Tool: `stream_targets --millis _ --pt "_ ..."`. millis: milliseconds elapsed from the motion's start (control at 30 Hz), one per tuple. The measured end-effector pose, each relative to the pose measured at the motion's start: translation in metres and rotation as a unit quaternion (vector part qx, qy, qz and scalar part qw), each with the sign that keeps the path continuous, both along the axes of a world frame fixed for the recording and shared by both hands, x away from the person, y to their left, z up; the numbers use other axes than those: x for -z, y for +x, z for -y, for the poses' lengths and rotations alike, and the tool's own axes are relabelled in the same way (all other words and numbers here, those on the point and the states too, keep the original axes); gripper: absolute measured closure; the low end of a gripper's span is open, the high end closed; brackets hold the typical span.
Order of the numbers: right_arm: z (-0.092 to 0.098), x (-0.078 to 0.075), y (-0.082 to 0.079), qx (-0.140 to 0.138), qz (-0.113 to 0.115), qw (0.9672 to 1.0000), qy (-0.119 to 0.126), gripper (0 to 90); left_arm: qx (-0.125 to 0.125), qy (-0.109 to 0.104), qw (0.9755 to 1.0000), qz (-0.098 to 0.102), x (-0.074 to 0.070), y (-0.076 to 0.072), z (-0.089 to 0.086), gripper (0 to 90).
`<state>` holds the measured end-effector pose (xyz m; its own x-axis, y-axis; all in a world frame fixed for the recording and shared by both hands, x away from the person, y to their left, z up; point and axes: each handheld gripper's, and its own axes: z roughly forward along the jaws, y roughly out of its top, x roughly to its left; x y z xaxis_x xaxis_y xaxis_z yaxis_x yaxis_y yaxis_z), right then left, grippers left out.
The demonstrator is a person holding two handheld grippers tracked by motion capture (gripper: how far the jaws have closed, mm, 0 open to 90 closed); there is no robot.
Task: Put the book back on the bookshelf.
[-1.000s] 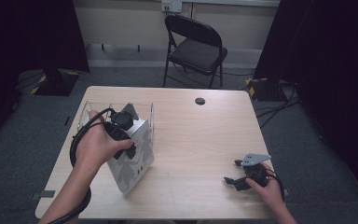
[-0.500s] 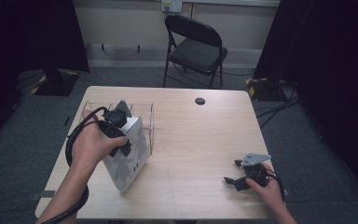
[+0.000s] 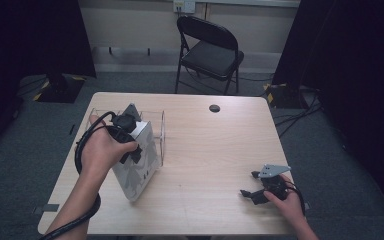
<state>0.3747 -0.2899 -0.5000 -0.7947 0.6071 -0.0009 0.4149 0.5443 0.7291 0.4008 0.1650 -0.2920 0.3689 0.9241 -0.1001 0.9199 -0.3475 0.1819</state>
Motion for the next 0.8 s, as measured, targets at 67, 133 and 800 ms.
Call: stream_targets --millis 67,133,800 --pt "0.000 0.000 0.000 0.000 0.000 1.0000 0.000 11.7 -0.007 0.001 1.0000 0.001 0.000 0.002 0.000 52.7" --pt "0.000 0.000 0.000 -0.001 -0.001 1.0000 0.000 11.7 -0.008 -0.002 1.0000 0.000 0.000 0.003 0.000 52.7" --pt "0.000 0.000 0.000 -0.001 -0.001 1.0000 0.000 11.6 -0.019 0.012 0.9997 0.007 -0.002 0.014 0.006 52.7"
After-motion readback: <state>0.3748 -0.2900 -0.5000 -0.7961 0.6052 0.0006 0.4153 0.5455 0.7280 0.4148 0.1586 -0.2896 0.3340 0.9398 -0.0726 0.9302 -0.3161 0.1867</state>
